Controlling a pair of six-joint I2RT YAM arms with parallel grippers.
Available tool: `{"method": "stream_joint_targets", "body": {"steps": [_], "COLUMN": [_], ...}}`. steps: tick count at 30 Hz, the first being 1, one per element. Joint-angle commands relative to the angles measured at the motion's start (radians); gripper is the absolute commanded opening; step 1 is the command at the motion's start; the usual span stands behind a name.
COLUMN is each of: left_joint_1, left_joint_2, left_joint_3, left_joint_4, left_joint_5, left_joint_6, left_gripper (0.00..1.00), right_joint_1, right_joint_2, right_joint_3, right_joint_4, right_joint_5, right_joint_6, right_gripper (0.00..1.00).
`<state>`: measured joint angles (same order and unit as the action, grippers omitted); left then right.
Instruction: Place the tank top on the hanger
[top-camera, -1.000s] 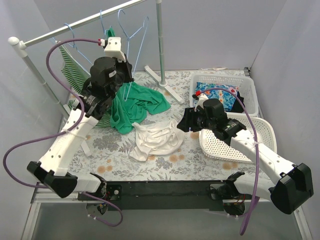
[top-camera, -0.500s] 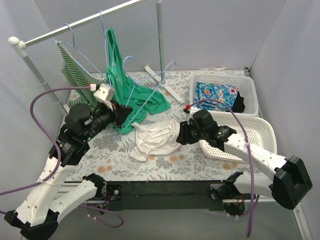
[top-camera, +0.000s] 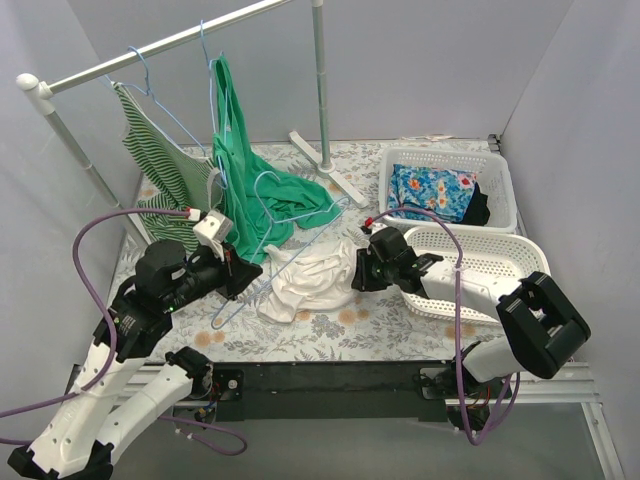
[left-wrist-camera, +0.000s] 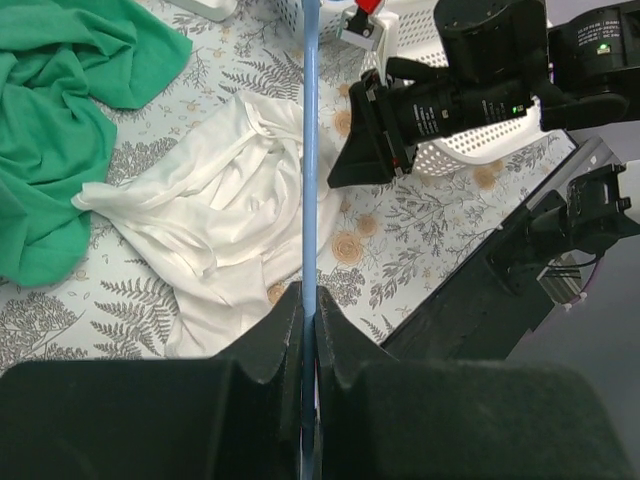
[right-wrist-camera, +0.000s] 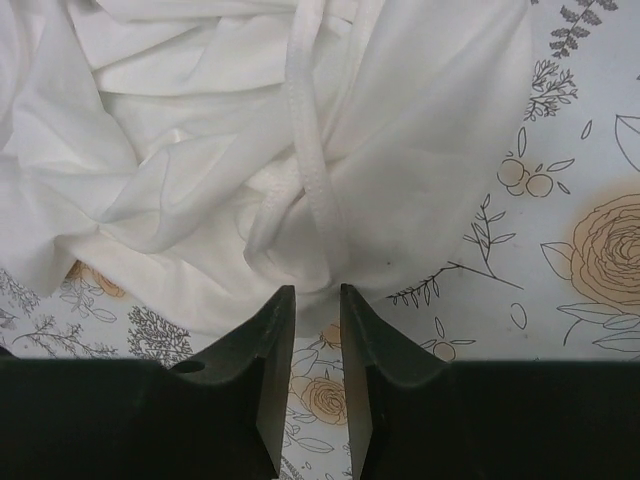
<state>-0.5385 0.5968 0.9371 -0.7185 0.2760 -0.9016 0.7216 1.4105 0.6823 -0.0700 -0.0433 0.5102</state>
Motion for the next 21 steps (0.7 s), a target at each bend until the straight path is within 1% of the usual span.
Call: {"method": "stream_joint_targets", "body": {"steps": [1, 2, 5, 10, 13, 14, 15, 18, 19, 20, 21], "left_joint_1": [0.000, 0.000, 0.000, 0.000, 0.000, 0.000, 0.000, 0.000, -0.001, 0.000, 0.000], "left_joint_2": [0.012, 0.018, 0.031, 0.038, 0.050, 0.055, 0.060, 0.070, 0.072, 0.074, 0.072], "left_joint_3": [0.003, 0.002, -0.004, -0.006, 0.000, 0.003, 0.005, 0.015, 0.020, 0.025, 0.034], "left_joint_4": [-0.025, -0.022, -0.004, 0.013, 0.004, -0.001, -0.002, -0.019, -0.024, -0.038, -0.044], "left_joint_5": [0.029, 0.037, 0.045, 0.066, 0.072, 0.075, 0.078, 0.086, 0.083, 0.072, 0.069], "left_joint_6": [-0.023, -0.028, -0.043, -0.065, -0.068, -0.069, -0.074, -0.080, -0.080, -0.080, -0.077], "left_gripper": [0.00, 0.00, 0.00, 0.00, 0.00, 0.00, 0.00, 0.00, 0.00, 0.00, 0.00], "right_joint_1": [0.002, 0.001, 0.001, 0.001, 0.001, -0.001, 0.001, 0.001, 0.001, 0.001, 0.001], "right_joint_2": [0.002, 0.008, 0.028, 0.056, 0.039, 0.035, 0.031, -0.004, -0.025, -0.036, -0.045], "right_joint_3": [0.016, 0.019, 0.033, 0.043, 0.045, 0.046, 0.063, 0.123, 0.134, 0.140, 0.146], "right_joint_4": [0.099, 0.099, 0.095, 0.079, 0.073, 0.072, 0.062, -0.040, -0.056, -0.065, -0.073], "right_joint_5": [0.037, 0.069, 0.098, 0.106, 0.124, 0.131, 0.135, 0.166, 0.186, 0.195, 0.203], "right_joint_6": [0.033, 0.033, 0.034, 0.031, 0.022, 0.019, 0.010, -0.005, -0.021, -0.027, -0.035], "right_gripper": [0.33, 0.33, 0.33, 0.33, 0.33, 0.27, 0.24, 0.16, 0.14, 0.09, 0.08]}}
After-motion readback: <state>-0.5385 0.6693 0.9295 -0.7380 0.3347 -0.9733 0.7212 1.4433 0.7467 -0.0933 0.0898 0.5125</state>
